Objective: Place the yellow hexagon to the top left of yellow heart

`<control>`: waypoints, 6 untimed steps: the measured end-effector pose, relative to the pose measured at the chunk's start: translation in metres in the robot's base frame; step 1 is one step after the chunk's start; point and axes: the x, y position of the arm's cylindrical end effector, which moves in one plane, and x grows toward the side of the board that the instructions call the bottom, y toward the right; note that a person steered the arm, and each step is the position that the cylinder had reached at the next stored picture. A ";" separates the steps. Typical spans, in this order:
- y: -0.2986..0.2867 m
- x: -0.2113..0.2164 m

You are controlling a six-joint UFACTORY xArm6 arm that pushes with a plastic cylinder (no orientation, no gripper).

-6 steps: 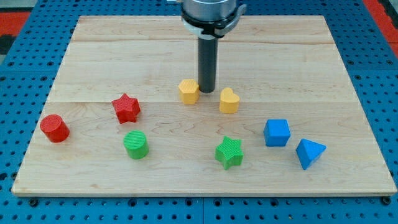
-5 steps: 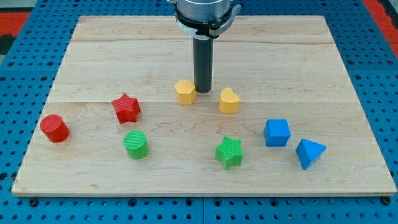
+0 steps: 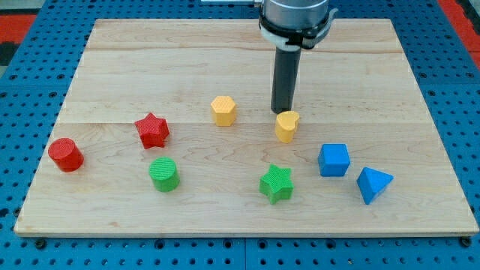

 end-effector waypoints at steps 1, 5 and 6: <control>-0.050 -0.057; -0.108 0.010; -0.120 0.010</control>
